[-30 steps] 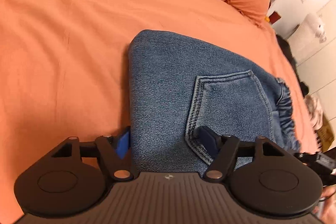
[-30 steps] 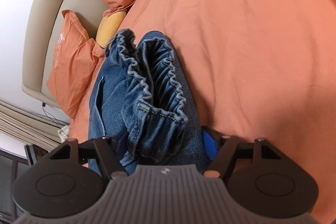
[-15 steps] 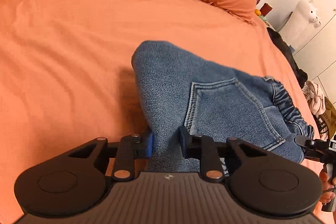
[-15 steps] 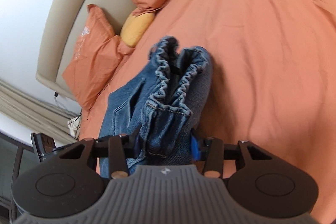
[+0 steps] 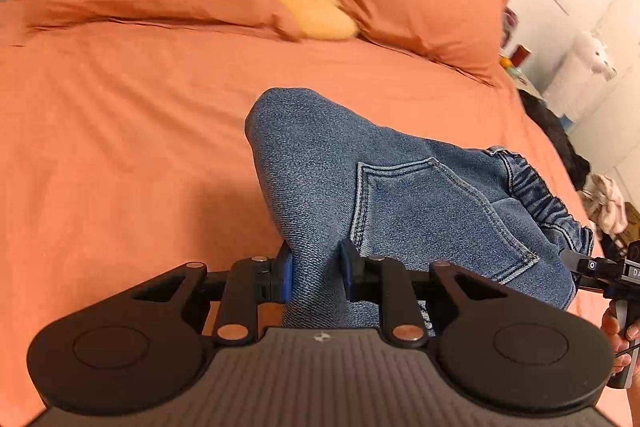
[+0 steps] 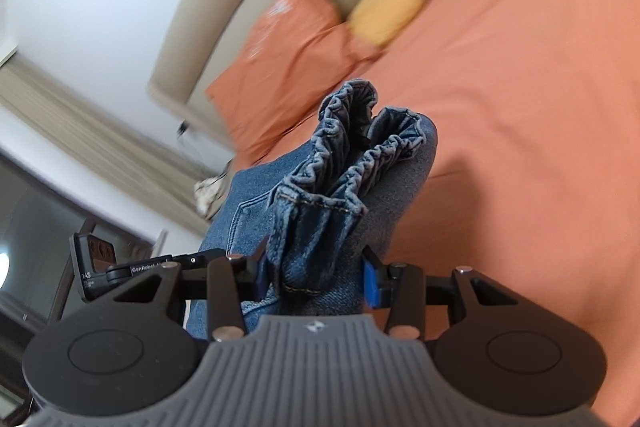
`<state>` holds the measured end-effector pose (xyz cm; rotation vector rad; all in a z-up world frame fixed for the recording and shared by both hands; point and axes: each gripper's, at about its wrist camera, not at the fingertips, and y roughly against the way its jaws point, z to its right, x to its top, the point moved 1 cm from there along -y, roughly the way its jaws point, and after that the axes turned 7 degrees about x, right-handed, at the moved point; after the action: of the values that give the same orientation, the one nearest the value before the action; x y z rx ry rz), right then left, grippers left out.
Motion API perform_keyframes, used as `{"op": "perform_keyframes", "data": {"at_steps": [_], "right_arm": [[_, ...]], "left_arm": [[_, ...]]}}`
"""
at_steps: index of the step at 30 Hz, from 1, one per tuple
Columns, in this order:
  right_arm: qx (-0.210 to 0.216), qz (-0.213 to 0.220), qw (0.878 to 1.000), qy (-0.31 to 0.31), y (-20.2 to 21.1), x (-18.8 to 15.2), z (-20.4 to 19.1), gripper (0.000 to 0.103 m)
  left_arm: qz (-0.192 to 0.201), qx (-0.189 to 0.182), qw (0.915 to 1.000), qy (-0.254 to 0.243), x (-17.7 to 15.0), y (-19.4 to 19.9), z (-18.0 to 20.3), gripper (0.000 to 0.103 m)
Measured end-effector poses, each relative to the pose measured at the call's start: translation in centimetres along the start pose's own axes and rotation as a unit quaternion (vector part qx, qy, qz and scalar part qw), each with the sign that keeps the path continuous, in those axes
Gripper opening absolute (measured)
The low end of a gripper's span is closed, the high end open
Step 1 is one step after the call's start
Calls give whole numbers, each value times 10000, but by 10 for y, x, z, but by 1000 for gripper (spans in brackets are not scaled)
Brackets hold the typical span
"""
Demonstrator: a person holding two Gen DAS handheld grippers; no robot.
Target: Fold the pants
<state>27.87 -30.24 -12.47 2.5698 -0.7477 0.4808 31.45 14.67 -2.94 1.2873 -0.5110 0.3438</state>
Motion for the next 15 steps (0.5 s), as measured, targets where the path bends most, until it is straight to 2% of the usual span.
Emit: {"op": "perform_keyframes", "data": {"at_steps": [8,15], "right_arm": [[417,-472,9980,97,-107,-56,-71,40],[372,-910,9951,67,-195,-102,-90,40]], "left_arm": [[-37,565,9984,60,-4,45,-104,25],[-268,694,9963,438,-28,23,-189,25]]}}
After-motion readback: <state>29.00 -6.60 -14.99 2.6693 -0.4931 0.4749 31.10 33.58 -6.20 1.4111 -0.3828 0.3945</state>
